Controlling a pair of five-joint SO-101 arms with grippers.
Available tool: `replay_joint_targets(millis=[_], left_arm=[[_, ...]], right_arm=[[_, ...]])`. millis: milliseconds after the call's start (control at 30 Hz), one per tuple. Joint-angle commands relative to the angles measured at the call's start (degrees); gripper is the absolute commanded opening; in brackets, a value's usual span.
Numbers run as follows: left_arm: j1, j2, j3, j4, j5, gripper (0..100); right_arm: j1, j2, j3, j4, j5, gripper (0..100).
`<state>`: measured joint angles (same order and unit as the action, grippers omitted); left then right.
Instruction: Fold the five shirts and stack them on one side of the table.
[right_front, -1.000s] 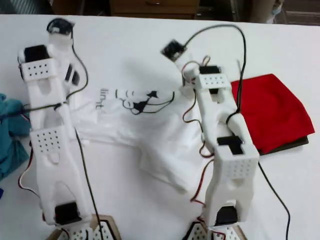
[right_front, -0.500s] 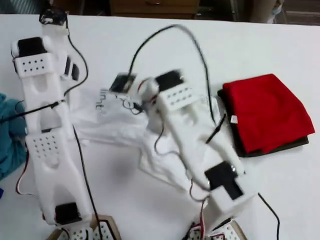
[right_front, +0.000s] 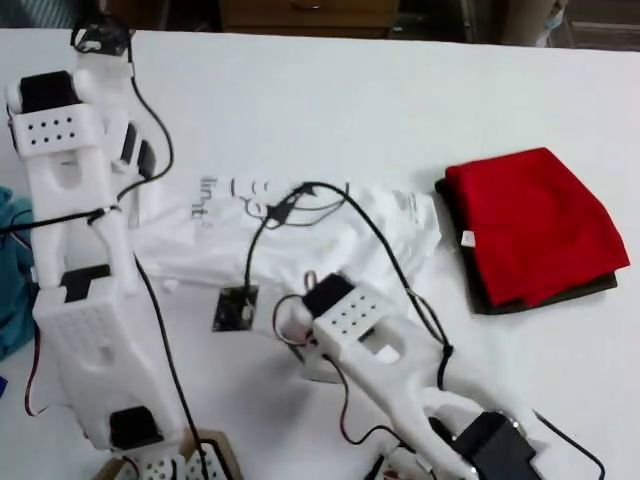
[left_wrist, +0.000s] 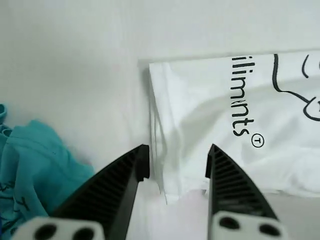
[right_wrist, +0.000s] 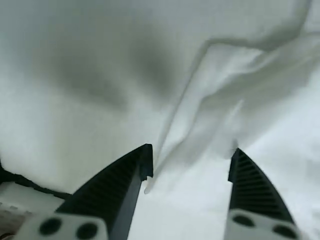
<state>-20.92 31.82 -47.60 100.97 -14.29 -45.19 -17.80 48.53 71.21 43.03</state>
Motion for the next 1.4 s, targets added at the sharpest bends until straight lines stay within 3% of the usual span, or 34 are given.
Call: replay_joint_targets(millis=[0, 100, 567, 767, 1267, 1367], left_arm=[[-0.9, -4.3, 0.0, -0.8, -0.2, 21], [-0.9, -4.3, 0.0, -0.4, -0.3, 21], [-4.6, -4.4, 0.0, -0.4, -0.4, 21], [-4.7, -4.5, -0.3, -0.5, -0.4, 21], [-6.8, -4.3, 0.0, -0.7, -2.7, 21], [-7.2, -4.3, -0.3, -0.7, -2.8, 21]], right_arm=[[-0.4, -1.2, 1.8, -3.1, 0.7, 25.1], [-0.1, 1.6, 2.3, -5.3, 4.7, 25.1], [0.0, 13.1, 1.1, -9.8, 5.0, 24.0], [0.2, 13.4, 0.8, -10.8, 5.1, 1.2], [0.0, 13.0, -0.4, -6.5, 4.7, 2.7], [0.0, 12.9, -3.9, -0.9, 4.5, 11.4]])
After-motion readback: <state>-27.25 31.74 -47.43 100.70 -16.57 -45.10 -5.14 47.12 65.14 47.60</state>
